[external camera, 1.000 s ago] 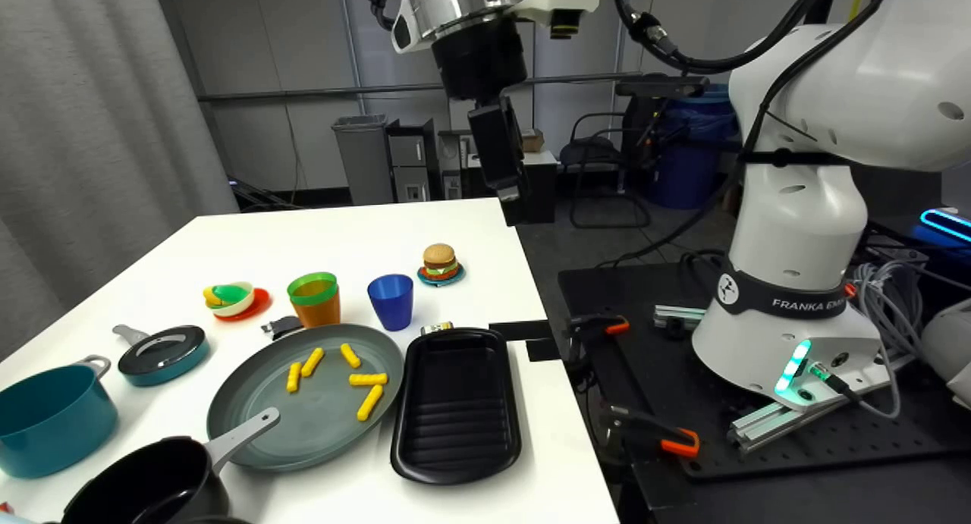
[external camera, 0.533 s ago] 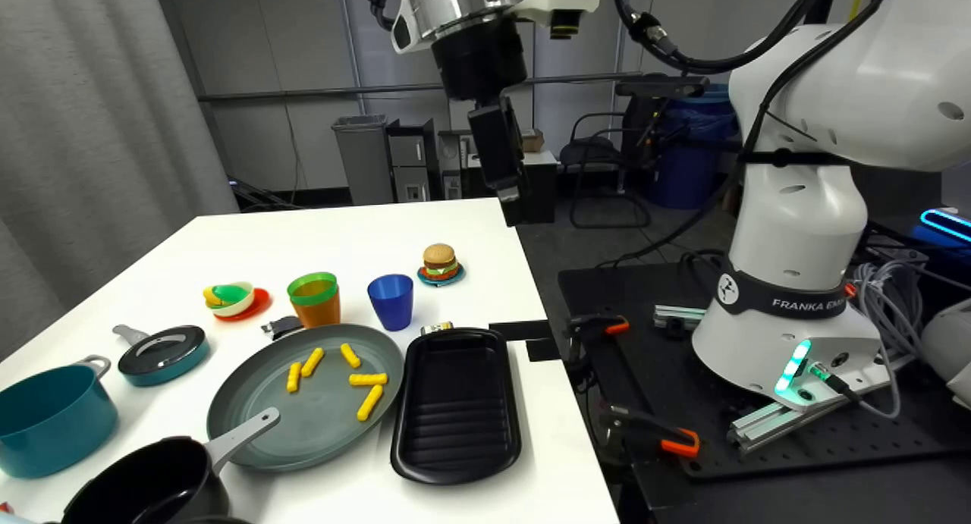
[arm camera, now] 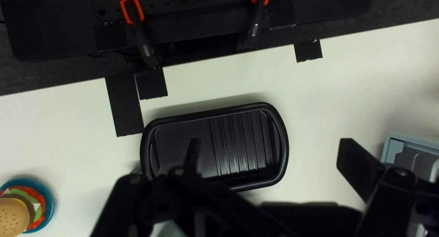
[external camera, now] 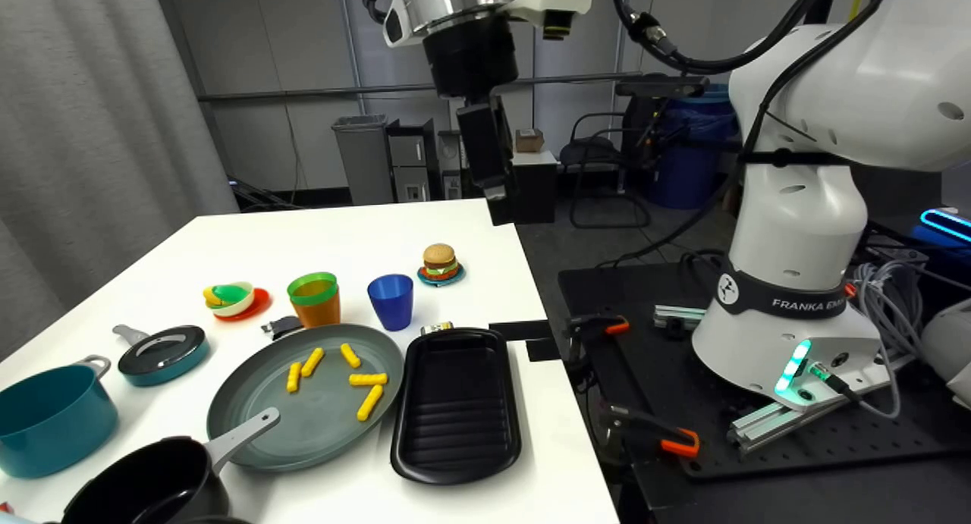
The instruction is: Open the oven
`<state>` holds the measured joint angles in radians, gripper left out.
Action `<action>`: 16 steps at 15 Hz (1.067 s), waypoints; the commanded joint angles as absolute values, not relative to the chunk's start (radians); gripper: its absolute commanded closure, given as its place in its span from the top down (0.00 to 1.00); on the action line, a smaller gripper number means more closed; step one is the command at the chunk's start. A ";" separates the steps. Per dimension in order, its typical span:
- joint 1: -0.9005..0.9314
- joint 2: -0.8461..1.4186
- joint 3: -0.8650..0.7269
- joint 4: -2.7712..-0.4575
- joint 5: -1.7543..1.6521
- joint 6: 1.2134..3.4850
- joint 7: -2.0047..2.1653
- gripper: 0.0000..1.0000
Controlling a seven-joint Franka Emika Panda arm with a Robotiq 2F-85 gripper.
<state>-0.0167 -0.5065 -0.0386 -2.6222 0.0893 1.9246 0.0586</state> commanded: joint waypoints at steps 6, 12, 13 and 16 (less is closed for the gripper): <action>-0.019 -0.437 -0.006 -2.601 0.062 2.053 0.064 1.00; -0.017 -0.385 0.015 -2.577 0.042 2.104 0.074 1.00; -0.015 -0.373 0.017 -2.569 0.046 2.109 0.075 1.00; -0.009 -0.340 0.025 -2.546 0.057 2.130 0.087 1.00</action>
<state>-0.0160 -0.3847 0.0152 -2.5837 0.0603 2.1062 0.0604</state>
